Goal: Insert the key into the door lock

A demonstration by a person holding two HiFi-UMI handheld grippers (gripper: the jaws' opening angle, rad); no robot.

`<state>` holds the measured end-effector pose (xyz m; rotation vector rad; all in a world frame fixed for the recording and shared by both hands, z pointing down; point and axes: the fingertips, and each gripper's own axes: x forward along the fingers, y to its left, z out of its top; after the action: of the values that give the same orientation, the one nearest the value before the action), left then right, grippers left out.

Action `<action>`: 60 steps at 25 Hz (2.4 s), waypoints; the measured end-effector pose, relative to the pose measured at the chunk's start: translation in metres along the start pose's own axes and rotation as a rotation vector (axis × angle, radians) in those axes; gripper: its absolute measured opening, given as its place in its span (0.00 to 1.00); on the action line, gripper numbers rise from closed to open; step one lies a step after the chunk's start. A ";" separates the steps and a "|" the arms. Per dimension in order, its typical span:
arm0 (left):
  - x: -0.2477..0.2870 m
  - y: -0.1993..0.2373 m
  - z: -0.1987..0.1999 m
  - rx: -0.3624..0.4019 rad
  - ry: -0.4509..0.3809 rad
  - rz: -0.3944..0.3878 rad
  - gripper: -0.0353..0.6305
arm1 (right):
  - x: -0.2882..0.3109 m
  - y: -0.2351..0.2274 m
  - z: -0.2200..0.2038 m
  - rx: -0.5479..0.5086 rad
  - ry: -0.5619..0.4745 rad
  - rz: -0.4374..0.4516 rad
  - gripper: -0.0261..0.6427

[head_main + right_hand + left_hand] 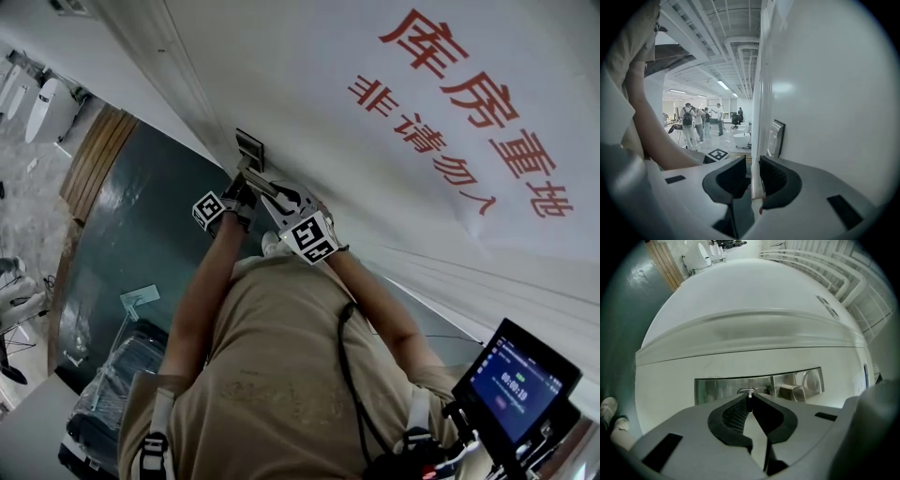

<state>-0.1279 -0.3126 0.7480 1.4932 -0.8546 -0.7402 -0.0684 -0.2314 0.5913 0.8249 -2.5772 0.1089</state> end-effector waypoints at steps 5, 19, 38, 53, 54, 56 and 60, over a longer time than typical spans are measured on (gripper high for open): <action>-0.006 0.001 0.008 0.086 -0.009 0.067 0.22 | 0.001 -0.001 0.002 -0.013 -0.001 0.021 0.16; -0.080 -0.025 0.025 0.349 -0.212 0.216 0.33 | -0.009 -0.004 0.017 -0.050 -0.023 0.122 0.16; -0.185 -0.124 -0.019 0.703 -0.355 0.333 0.33 | -0.032 0.035 0.028 -0.053 -0.102 0.280 0.16; -0.279 -0.172 -0.054 0.800 -0.520 0.402 0.33 | -0.036 0.092 0.035 0.012 -0.156 0.391 0.16; -0.285 -0.172 -0.054 0.805 -0.527 0.410 0.33 | -0.035 0.096 0.037 0.008 -0.158 0.399 0.16; -0.297 -0.172 -0.054 0.810 -0.540 0.428 0.33 | -0.033 0.103 0.041 0.003 -0.162 0.413 0.16; -0.320 -0.172 -0.051 0.805 -0.575 0.444 0.33 | -0.027 0.117 0.046 -0.005 -0.162 0.433 0.16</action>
<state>-0.2368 -0.0091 0.5736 1.6864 -2.0229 -0.5029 -0.1324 -0.1301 0.5445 0.2702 -2.8694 0.1696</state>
